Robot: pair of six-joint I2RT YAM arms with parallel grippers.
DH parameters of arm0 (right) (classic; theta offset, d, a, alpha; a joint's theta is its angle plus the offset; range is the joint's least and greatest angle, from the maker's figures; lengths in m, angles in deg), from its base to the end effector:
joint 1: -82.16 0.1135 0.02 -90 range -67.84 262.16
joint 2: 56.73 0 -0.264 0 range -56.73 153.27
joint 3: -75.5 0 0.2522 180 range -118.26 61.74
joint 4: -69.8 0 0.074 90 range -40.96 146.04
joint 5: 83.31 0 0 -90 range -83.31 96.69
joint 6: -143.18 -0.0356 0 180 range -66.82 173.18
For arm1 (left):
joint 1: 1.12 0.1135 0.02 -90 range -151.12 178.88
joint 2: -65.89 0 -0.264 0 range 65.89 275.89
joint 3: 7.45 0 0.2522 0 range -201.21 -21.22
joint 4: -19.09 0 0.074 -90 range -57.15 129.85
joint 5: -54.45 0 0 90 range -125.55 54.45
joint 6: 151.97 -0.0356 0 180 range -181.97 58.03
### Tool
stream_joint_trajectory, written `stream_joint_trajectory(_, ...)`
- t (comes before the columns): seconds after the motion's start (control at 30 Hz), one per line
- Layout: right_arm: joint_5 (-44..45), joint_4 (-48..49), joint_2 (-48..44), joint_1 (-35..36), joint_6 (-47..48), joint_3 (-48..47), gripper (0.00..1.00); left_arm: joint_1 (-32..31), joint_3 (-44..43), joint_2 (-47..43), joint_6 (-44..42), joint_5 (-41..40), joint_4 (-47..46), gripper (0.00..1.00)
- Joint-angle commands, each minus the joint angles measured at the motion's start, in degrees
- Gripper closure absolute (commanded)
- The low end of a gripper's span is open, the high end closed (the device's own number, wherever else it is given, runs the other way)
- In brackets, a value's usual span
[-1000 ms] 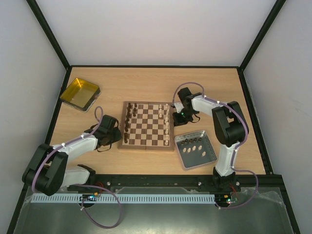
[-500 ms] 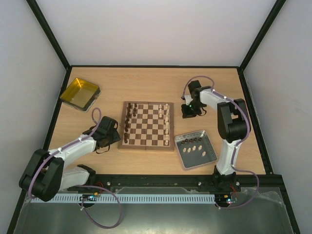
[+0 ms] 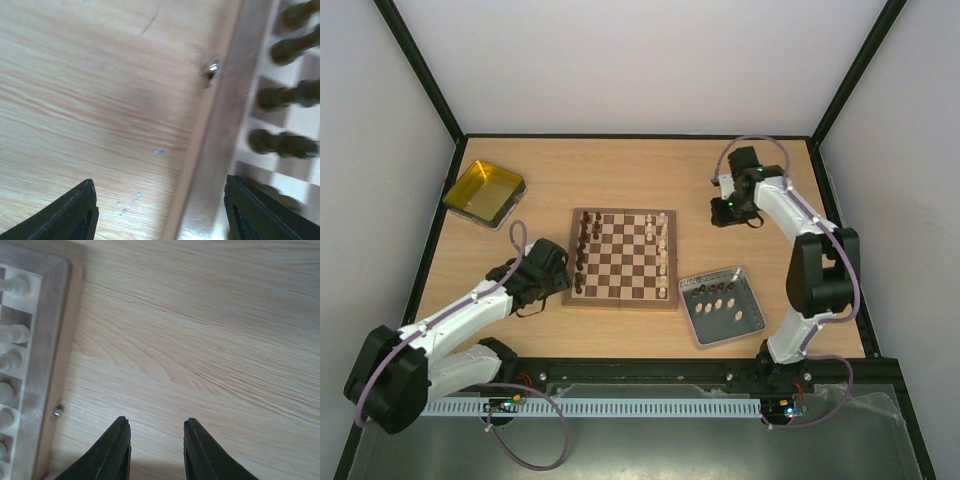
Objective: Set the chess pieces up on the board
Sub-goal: Adjust the storage box at the center of the board.
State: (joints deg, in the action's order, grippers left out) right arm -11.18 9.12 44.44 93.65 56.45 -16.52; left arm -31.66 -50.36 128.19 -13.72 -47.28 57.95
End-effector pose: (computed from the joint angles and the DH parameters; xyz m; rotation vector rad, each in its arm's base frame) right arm 0.3480 0.0819 0.2311 -0.4336 2.7433 0.4708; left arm 0.1694 -0.0916 0.1709 -0.4707 2.5328 -0.2604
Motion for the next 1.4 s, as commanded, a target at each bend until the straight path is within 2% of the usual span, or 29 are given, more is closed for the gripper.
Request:
stream_joint_trajectory(0.0,3.04,-7.88,-4.55,-4.96,6.67,0.3,0.7,-2.79,-5.23,-3.88,1.33,-4.23,6.48,0.3)
stream_joint_trajectory(0.2,4.2,-20.04,-6.67,-12.71,17.78,-4.03,0.53,-5.4,-12.37,-3.62,-3.6,-2.08,8.78,0.28)
stream_joint_trajectory(0.37,3.31,-26.77,-10.36,-14.56,24.84,-2.89,0.49,-9.48,-20.37,0.82,-8.72,-1.87,10.21,0.27)
stream_joint_trajectory(0.5,5.25,-26.87,-15.74,-14.56,28.46,2.71,0.51,-11.7,-24.61,3.46,-12.08,-3.13,10.61,0.27)
stream_joint_trajectory(0.7,4.74,-26.85,-21.06,-14.56,32.5,8.19,0.5,-12.23,-25.78,5.75,-15.99,-3.28,8.32,0.27)
stream_joint_trajectory(0.83,0.27,-26.83,-21.53,-14.5,33.47,10.41,0.42,-13.4,-25.47,6.57,-17.33,-3.4,6.51,0.27)
stream_joint_trajectory(1.07,-1.29,-25.8,-23.08,-14.47,35.98,17.48,0.38,-15.23,-24.38,7.41,-17.53,-4.31,5.04,0.27)
stream_joint_trajectory(1.2,-1.81,-24.12,-22.87,-14.23,35.71,19.14,0.4,-16.02,-23.7,8.43,-17.43,-4.8,4.1,0.27)
stream_joint_trajectory(1.37,-1.2,-20.69,-21.52,-13.72,33.27,20.27,0.47,-17.53,-24.0,9.73,-17.05,-6.49,3.9,0.31)
